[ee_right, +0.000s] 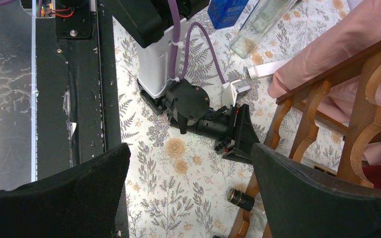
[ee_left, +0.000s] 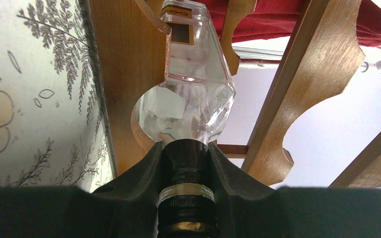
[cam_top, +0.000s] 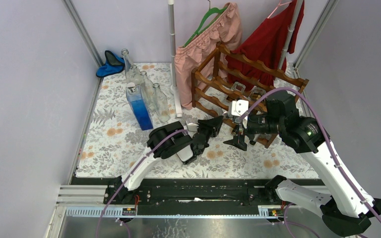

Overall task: Put the wine bottle on the wine rack
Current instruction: Place the wine bottle in the wine rack.

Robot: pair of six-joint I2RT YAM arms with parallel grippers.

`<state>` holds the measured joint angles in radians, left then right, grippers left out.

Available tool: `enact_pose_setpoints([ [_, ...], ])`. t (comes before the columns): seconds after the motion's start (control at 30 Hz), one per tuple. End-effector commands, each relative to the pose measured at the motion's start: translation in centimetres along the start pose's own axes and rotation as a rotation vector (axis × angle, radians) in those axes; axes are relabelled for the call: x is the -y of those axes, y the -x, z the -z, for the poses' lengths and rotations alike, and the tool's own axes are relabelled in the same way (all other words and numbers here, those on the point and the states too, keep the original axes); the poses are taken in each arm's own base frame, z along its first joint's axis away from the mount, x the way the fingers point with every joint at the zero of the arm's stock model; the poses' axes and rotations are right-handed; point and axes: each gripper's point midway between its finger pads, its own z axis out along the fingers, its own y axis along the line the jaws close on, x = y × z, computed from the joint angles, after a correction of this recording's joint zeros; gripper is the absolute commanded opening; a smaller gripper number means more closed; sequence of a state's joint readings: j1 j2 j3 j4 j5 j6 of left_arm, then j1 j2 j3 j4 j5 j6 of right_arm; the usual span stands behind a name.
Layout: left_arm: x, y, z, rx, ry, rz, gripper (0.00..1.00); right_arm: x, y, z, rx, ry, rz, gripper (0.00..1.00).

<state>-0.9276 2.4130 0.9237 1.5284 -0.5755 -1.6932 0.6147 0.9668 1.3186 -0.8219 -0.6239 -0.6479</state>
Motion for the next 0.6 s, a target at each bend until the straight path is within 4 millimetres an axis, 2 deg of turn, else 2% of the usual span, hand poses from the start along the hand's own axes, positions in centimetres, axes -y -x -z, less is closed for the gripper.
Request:
enact_pose_setpoints([
  [0.0,2.2,0.7,-0.7,0.019,-0.089,0.04,0.0,-0.1,0.9,0.2,0.035,0.01,0.02,1.0],
  [0.33,2.1,0.1,-1.6,-0.022,-0.101,0.025,0.0,-0.1,0.8,0.2,0.032,0.01,0.019,1.0],
  [0.57,2.2,-0.4,-1.4,-0.058,-0.102,0.021,0.0,-0.2,0.7,0.3,0.033,0.01,0.021,1.0],
])
